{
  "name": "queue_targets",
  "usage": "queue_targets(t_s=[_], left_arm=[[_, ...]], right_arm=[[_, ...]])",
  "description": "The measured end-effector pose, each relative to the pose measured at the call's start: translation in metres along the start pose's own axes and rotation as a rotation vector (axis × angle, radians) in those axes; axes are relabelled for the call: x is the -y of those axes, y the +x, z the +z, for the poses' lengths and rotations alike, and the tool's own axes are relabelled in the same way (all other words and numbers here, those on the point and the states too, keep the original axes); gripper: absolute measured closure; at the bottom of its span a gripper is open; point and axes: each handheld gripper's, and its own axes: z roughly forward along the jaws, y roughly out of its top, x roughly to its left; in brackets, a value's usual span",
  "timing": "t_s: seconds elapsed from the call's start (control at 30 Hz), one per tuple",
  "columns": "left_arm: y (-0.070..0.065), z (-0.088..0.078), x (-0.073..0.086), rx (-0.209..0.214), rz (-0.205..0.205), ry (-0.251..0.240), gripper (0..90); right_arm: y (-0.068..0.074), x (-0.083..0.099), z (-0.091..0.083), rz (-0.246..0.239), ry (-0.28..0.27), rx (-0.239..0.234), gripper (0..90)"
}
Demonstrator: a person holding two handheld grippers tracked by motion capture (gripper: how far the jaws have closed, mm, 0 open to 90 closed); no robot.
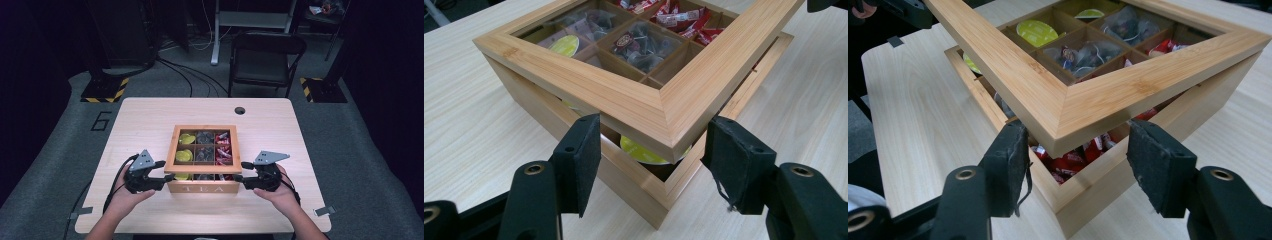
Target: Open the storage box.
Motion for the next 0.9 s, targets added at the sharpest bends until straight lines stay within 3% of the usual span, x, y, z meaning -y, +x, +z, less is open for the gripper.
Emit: queue_targets(t_s=[0.27, 0.43, 0.6, 0.9], left_arm=[[0.002, -0.004, -0.006, 0.006, -0.012, -0.011, 40.1], [0.003, -0.005, -0.008, 0.003, -0.01, -0.01, 40.0], [0.005, -0.007, -0.011, 0.01, -0.014, -0.015, 40.0], [0.008, -0.012, -0.023, 0.001, -0.004, -0.043, 40.0]], right_arm=[[0.0, 0.001, 0.003, -0.064, -0.003, 0.049, 36.1], [-0.006, -0.001, 0.004, -0.055, -0.01, 0.079, 36.4], [-0.011, -0.005, 0.007, -0.096, -0.034, 0.106, 36.0], [-0.014, -0.017, 0.001, -0.138, -0.054, 0.12, 35.9]])
